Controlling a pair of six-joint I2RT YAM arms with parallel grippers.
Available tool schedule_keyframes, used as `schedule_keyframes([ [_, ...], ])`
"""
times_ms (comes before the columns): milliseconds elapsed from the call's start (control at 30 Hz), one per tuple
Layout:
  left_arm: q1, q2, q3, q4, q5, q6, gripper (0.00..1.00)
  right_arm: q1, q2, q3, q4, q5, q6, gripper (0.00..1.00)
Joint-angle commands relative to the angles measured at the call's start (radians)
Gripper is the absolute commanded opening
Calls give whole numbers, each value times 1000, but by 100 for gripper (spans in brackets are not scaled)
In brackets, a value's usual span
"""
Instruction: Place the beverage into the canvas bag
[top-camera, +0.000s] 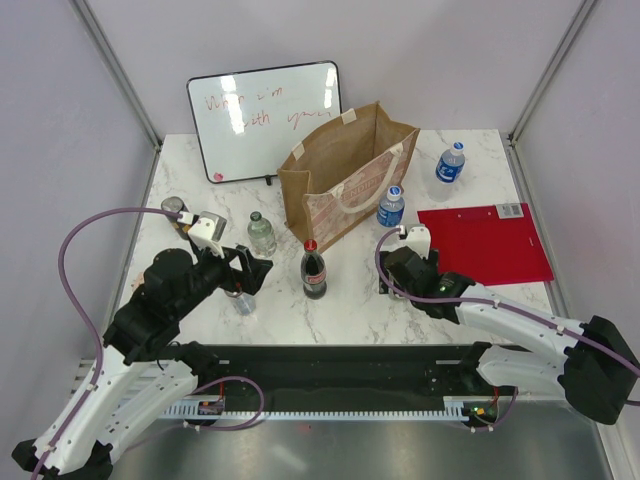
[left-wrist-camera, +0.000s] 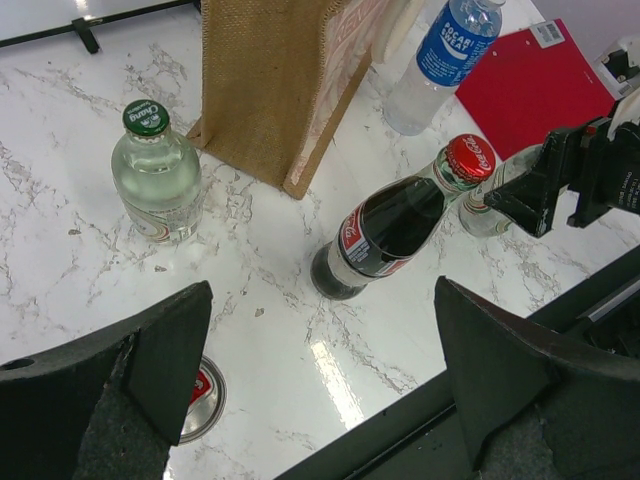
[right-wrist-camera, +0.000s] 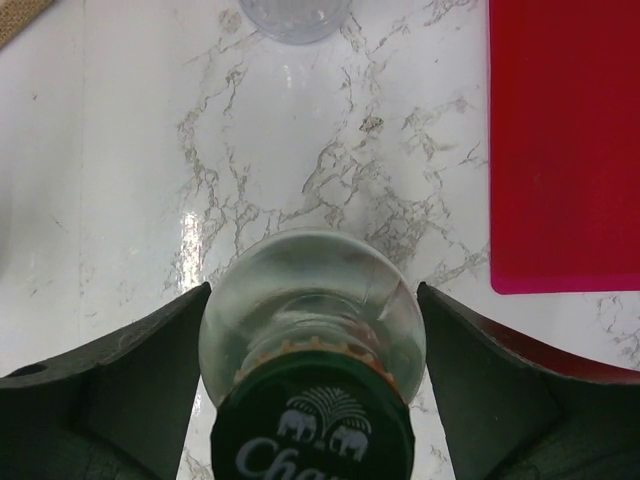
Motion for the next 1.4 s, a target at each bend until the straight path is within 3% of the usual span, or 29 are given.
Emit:
schedule_keyframes([
  [0,-3,11,-4,42,-20,37,98,0,-5,-11,38,34,0,88],
  [133,-3,13,-2,42,-17,37,98,1,-26,-16,50,33,-8,84],
  [233,-3,14,-5,42,-17,37,98,0,-49,-19,64,36,-32,69],
  [267,-3,14,-5,43,-17,37,98,0,-63,-16,64,43,-38,53],
  [333,-3,13,-5,42,-17,37,98,0,-78,-4,55,51,-51,39],
  [367,-3,14,-4,43,-17,37,98,0,-97,19,32,68,-55,25],
  [467,-3,13,-4,43,-19,39,98,0,-117,81,-41,89,-81,0],
  [667,-3,18,-5,42,-25,40,98,0,-85,398,-201,83,-178,0],
  [900,-3,19,-5,42,-28,40,98,0,69,814,-223,42,-313,0],
  [1133,-3,24,-9,42,-26,40,98,-14,389,1182,-68,33,-475,0],
  [1233,-3,25,-7,42,-25,40,98,-42,549,1427,-66,-3,-497,0],
  [1367,-3,24,-9,42,-28,42,98,-56,708,1596,-65,-53,-526,0],
])
